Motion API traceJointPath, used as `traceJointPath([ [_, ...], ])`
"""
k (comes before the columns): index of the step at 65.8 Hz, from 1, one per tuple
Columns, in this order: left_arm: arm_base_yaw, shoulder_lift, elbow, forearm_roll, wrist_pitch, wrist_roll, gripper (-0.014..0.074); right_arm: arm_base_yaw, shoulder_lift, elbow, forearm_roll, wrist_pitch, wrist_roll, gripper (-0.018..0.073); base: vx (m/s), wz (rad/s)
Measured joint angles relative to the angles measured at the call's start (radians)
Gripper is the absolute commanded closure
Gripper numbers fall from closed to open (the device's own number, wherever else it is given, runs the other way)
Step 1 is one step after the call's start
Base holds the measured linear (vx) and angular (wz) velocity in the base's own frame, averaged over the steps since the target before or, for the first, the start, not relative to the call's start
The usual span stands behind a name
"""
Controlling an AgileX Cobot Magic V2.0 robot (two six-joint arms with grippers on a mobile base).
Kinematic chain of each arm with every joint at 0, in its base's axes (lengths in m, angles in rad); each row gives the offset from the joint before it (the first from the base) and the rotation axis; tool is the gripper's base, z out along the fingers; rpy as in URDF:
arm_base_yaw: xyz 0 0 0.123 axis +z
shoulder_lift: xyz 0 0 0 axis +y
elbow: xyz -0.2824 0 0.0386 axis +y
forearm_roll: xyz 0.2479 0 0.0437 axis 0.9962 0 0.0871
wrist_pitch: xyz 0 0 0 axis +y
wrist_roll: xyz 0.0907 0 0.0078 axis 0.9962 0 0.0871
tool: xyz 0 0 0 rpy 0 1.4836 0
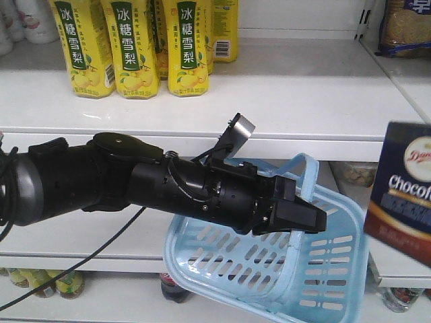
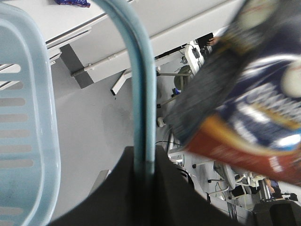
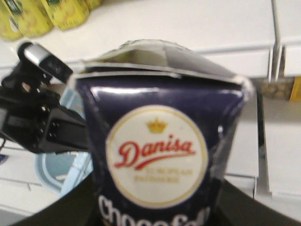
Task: Left arm holds basket, right arm returns cookies
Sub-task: 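Lift the Chocofello box out of the basket with the right gripper, then place the Chocofello box upright on the upper shelf with the right gripper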
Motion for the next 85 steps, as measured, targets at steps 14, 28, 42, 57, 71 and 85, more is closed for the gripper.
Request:
traceJointPath([
  [14, 0.000, 0.000, 0.000, 0.000, 0.000, 0.000, 0.0603, 0.000, 0.095, -0.069, -0.115, -0.219, 0.000, 0.0328, 0.00, 0.00],
  [28, 0.000, 0.000, 0.000, 0.000, 0.000, 0.000, 0.0603, 0.000, 0.322, -0.069, -0.343, -0.470, 0.025, 0.0328, 0.00, 0.00],
  [42, 0.000, 0.000, 0.000, 0.000, 0.002, 0.000, 0.0603, 0.000, 0.584, -0.109, -0.666, -0.564, 0.301, 0.0328, 0.00, 0.00],
  [57, 0.000, 0.000, 0.000, 0.000, 0.002, 0.000, 0.0603, 0.000, 0.759, -0.185, -1.084, -0.569, 0.726, 0.0328, 0.00, 0.00],
  [71, 0.000, 0.000, 0.000, 0.000, 0.002, 0.000, 0.0603, 0.000, 0.861, -0.207, -1.333, -0.536, 1.040, 0.0326, 0.00, 0.00],
  [85, 0.000, 0.000, 0.000, 0.000, 0.002, 0.000, 0.0603, 0.000, 0.925, -0.214, -1.391, -0.514, 1.111, 0.0310, 0.00, 0.00],
])
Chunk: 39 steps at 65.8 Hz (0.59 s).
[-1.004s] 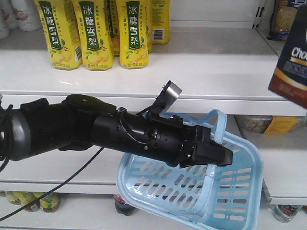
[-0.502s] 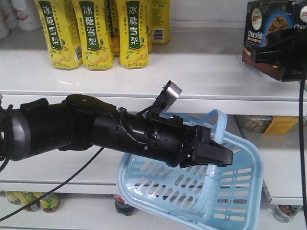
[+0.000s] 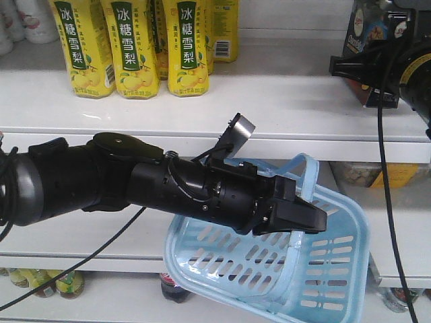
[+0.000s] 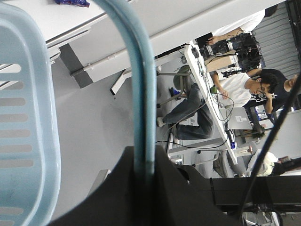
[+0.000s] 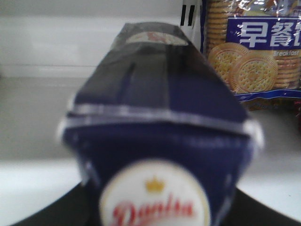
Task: Left arm holds basket, right arm returns cookies
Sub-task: 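Place the Chocofello box upright on the upper shelf with the right gripper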
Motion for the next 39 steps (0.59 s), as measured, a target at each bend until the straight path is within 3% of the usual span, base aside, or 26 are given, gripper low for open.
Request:
traceJointPath([
  [14, 0.000, 0.000, 0.000, 0.000, 0.000, 0.000, 0.0603, 0.000, 0.028, -0.004, -0.019, 0.000, 0.007, 0.0245, 0.00, 0.00],
  [39, 0.000, 0.000, 0.000, 0.000, 0.000, 0.000, 0.0603, 0.000, -0.003, -0.003, 0.050, 0.007, 0.007, 0.0004, 0.00, 0.00],
])
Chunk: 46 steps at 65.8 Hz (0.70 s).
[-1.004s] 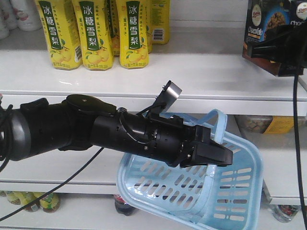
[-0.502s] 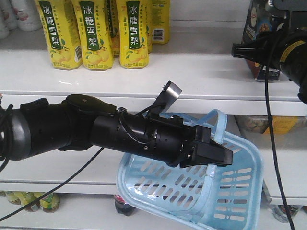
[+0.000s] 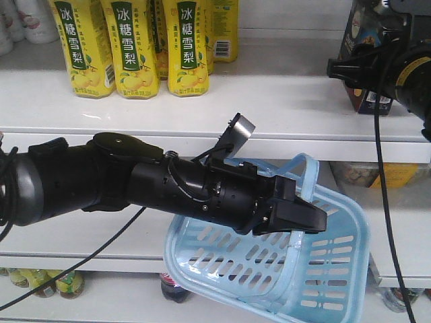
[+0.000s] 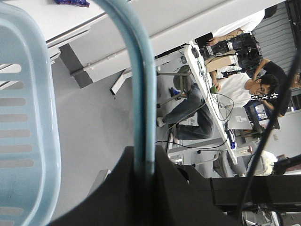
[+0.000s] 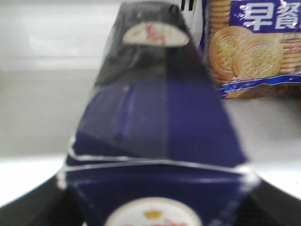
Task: Left arm holds basket, right arm returns cookies
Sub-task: 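Place the Chocofello box upright on the upper shelf with the right gripper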
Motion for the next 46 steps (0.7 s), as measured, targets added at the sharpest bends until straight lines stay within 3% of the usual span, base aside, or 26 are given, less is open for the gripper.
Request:
traceJointPath([
  [12, 0.000, 0.000, 0.000, 0.000, 0.000, 0.000, 0.0603, 0.000, -0.047, 0.000, 0.039, 0.026, -0.010, -0.0002, 0.00, 0.00],
  [22, 0.000, 0.000, 0.000, -0.001, 0.000, 0.000, 0.0603, 0.000, -0.098, 0.000, 0.138, 0.044, -0.078, -0.0002, 0.00, 0.00],
  [28, 0.000, 0.000, 0.000, -0.001, 0.000, 0.000, 0.0603, 0.000, -0.130, 0.000, 0.220, 0.052, -0.157, -0.0002, 0.00, 0.00],
  [46, 0.000, 0.000, 0.000, -0.002, 0.000, 0.000, 0.0603, 0.000, -0.264, 0.000, 0.555, 0.103, -0.518, -0.0002, 0.00, 0.00],
])
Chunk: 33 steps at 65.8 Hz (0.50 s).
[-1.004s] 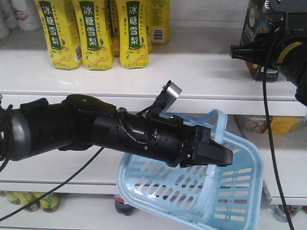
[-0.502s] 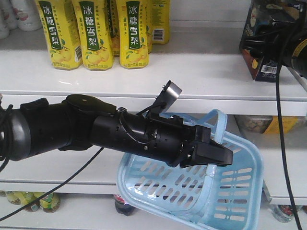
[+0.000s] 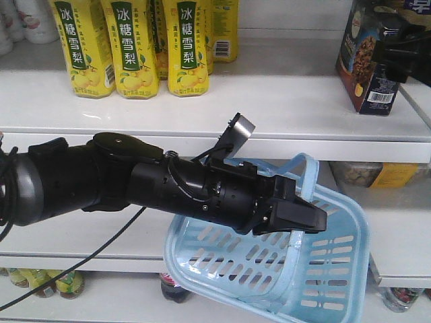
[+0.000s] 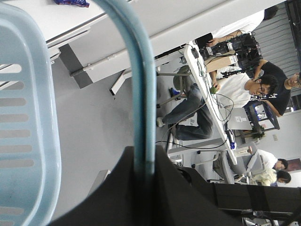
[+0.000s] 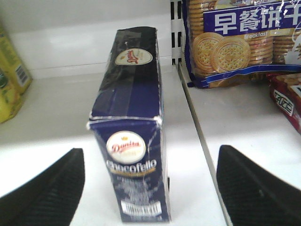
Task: Left arm holds basket, right arm returns cookies
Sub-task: 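Place the Chocofello box upright on the upper shelf with the right gripper, then open the right gripper and withdraw it down from the box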
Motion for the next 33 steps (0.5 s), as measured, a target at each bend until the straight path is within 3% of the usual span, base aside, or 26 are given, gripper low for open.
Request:
traceJointPath([
  [33, 0.000, 0.000, 0.000, 0.000, 0.000, 0.000, 0.0603, 0.000, -0.369, 0.030, 0.343, 0.191, -0.494, -0.0002, 0.00, 0.00],
])
